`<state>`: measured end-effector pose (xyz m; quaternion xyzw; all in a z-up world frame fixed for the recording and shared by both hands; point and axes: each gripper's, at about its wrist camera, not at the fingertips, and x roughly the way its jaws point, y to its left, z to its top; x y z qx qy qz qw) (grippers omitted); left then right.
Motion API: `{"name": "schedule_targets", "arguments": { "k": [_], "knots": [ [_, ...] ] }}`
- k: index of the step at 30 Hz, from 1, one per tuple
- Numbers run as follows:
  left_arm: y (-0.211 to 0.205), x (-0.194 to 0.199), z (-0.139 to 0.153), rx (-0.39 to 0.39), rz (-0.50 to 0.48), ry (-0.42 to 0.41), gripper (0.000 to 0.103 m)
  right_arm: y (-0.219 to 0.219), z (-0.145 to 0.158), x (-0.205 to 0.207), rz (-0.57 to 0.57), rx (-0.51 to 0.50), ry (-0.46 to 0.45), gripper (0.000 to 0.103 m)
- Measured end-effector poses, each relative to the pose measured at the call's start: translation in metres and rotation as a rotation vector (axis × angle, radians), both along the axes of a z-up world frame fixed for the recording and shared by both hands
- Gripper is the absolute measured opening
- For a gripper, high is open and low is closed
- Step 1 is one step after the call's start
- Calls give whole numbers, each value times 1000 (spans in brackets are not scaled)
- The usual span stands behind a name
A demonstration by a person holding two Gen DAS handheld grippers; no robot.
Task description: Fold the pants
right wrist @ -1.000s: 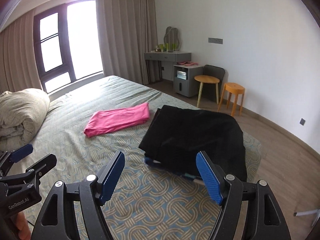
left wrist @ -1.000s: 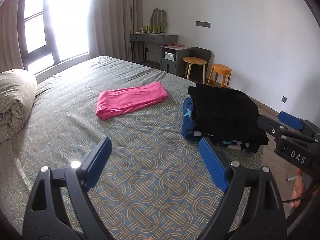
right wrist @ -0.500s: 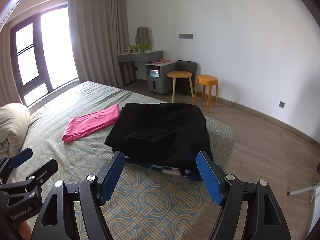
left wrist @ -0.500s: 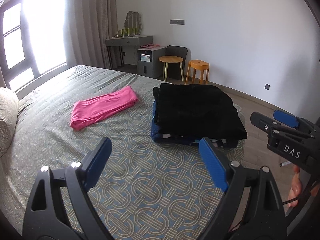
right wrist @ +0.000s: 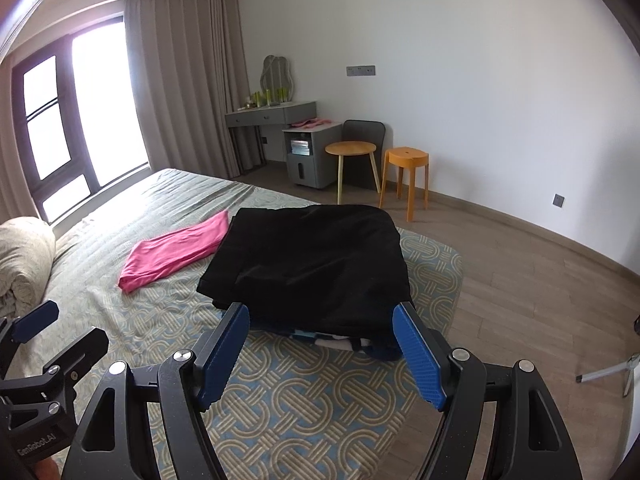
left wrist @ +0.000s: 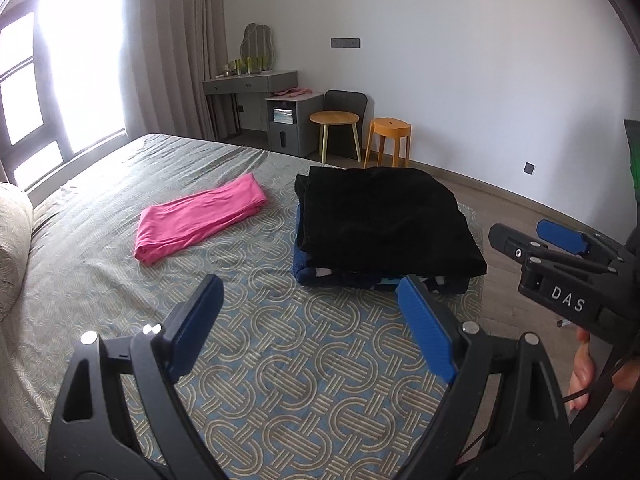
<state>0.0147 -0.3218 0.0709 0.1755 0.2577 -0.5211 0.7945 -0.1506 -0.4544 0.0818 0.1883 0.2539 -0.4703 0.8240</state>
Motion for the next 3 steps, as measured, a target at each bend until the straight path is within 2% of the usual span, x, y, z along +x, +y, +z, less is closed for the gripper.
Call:
{"name": "schedule_targets", "arguments": {
  "k": [3],
  "knots": [
    [-1, -1, -1, 3, -1, 1, 89, -1, -2, 0, -4, 6, -2, 76]
  ]
}}
